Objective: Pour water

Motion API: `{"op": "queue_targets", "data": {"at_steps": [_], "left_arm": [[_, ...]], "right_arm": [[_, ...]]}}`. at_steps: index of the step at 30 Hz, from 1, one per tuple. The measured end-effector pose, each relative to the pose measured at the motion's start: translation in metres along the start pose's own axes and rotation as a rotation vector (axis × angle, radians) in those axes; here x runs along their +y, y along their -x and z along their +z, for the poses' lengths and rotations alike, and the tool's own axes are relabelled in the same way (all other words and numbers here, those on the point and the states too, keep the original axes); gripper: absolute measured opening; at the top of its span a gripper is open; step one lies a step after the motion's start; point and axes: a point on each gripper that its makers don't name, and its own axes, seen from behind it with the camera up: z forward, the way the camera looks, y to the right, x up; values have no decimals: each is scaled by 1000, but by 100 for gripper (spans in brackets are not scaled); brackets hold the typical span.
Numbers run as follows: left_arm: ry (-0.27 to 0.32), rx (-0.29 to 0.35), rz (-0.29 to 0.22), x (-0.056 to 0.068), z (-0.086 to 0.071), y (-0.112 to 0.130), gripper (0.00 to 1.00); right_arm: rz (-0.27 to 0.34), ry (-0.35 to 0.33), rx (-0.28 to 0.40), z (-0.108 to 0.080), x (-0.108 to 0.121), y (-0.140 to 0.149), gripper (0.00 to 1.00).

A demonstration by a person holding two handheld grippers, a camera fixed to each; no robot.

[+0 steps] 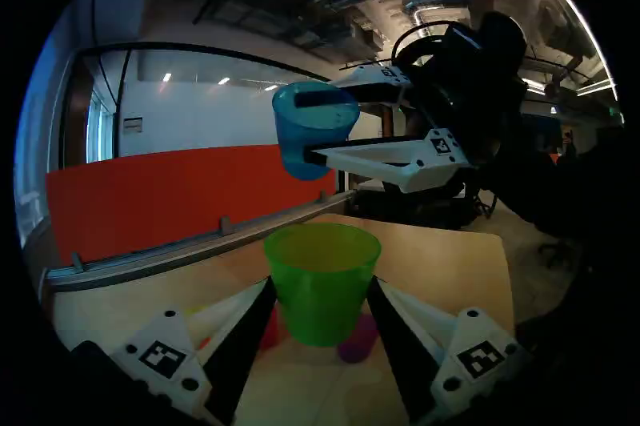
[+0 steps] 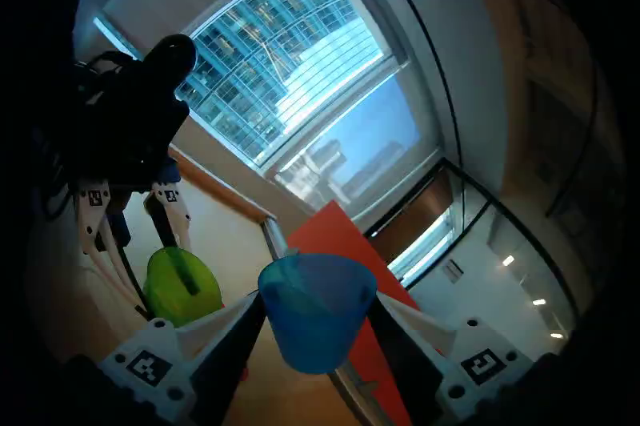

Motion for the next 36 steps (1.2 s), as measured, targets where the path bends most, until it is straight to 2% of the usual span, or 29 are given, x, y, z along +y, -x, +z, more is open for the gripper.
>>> {"op": "queue_targets", "data": {"at_steps": [5,20,36], "left_arm": [[5,3,-1,2,1,-1,80],[18,9,0,8,6,-3,80],[30,5,3,11,7,-2,80]], "right_arm": [[-66,7,-4,4,3,-3,89],[-194,24,-5,6,9,-8,89],[-285,55,-10,5,18,-7,89]]}}
